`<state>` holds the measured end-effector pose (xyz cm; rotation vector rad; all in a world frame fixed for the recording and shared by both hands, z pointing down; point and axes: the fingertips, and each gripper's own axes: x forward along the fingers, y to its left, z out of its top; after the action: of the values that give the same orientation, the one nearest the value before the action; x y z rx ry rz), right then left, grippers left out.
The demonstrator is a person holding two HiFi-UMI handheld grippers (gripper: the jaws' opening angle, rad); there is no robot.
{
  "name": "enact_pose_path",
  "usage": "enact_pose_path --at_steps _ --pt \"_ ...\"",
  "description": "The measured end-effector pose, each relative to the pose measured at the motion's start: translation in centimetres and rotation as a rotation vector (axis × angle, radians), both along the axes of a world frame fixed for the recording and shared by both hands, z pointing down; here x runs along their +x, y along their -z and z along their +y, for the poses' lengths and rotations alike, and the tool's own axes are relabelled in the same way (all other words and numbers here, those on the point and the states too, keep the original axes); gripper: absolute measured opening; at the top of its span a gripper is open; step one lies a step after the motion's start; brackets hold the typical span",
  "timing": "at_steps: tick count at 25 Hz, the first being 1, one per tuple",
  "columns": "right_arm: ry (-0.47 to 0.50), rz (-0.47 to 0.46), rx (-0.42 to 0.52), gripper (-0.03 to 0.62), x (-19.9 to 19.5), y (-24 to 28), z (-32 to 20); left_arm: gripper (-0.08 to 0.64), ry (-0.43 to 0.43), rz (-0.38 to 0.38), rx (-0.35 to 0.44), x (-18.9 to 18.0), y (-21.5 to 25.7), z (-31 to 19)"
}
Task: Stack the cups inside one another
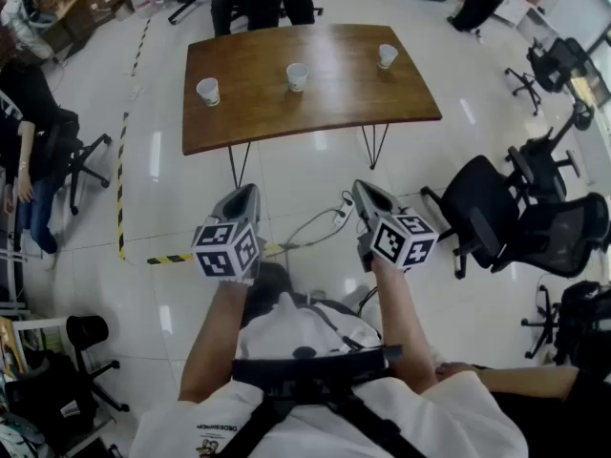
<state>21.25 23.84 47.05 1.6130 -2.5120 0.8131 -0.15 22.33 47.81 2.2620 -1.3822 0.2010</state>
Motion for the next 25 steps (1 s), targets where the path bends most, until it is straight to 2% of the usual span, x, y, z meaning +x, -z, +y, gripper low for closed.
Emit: enact_pose_path --at_steps 12,25 --pt "0.045 -0.007 -0.032 0.011 -1.9 -1.9 -0.1 0.000 0.088 -0.001 -0.032 -4.0 -1.4 0.4" --pt "0.104 0.014 -0.037 0.028 -6.3 -2.2 -11.5 0.000 0.045 0.006 -0.062 -5.3 -2.8 -11.0"
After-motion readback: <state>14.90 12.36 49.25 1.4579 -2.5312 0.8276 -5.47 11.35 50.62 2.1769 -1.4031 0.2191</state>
